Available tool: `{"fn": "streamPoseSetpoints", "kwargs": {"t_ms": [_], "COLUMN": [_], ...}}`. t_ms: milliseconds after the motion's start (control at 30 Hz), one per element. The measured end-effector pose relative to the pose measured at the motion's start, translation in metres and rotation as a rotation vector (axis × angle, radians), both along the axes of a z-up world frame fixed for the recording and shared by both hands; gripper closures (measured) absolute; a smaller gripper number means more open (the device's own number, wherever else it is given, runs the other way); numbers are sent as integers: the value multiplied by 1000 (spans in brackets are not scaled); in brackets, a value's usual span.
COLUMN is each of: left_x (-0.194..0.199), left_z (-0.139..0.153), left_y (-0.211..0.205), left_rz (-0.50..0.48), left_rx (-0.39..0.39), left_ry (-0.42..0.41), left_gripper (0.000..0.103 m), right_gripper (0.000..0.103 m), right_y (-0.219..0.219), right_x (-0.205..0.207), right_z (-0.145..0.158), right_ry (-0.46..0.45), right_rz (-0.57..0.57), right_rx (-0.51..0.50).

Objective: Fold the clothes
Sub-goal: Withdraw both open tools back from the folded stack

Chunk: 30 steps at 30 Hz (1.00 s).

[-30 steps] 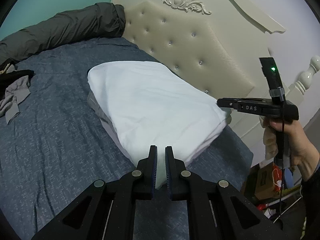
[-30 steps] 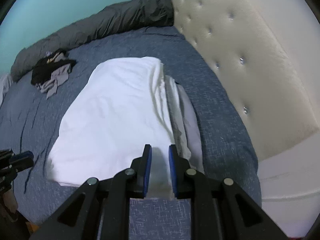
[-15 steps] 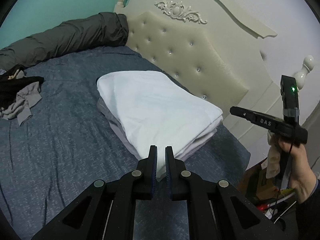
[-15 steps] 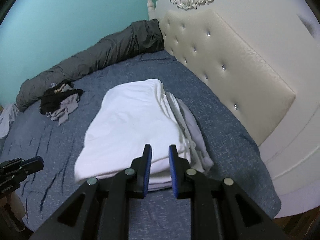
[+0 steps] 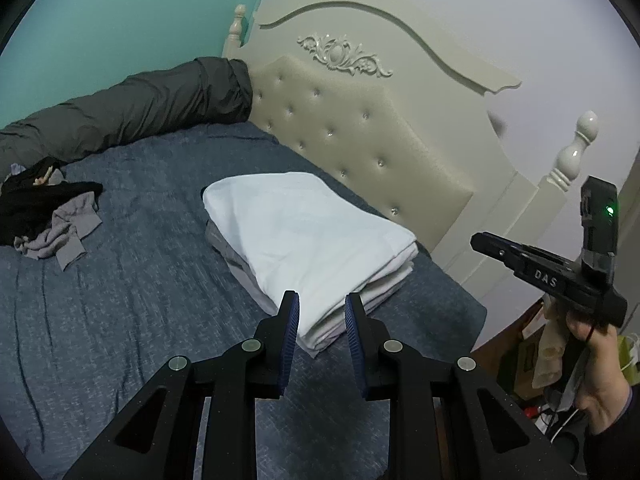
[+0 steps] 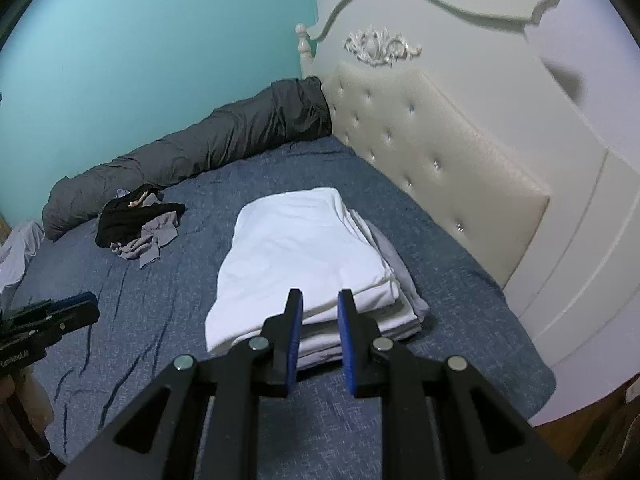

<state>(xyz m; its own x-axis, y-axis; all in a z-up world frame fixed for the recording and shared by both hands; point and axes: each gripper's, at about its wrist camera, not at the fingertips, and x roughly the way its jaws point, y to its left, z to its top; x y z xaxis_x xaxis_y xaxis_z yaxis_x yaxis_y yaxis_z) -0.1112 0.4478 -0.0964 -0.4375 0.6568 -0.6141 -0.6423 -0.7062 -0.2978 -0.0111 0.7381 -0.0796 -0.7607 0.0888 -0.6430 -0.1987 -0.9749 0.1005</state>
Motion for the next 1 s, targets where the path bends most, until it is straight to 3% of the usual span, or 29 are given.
{"fn": "streamPoseSetpoints", "kwargs": {"t_ms": [867,1000], "left_x": [79,91], "left_z": [49,53], "left_y": [-57,-62], "left_rz": [-40,-47], "left_rx": [29,30], "left_ry": [105,117], "left_gripper": [76,68], "right_gripper": [85,85], "right_y": [-86,-94], "right_x": [112,125], "right_z": [43,45], "right_ry": [80,90], "right_rz": [-50,-53], "right_rx": [1,-3]}}
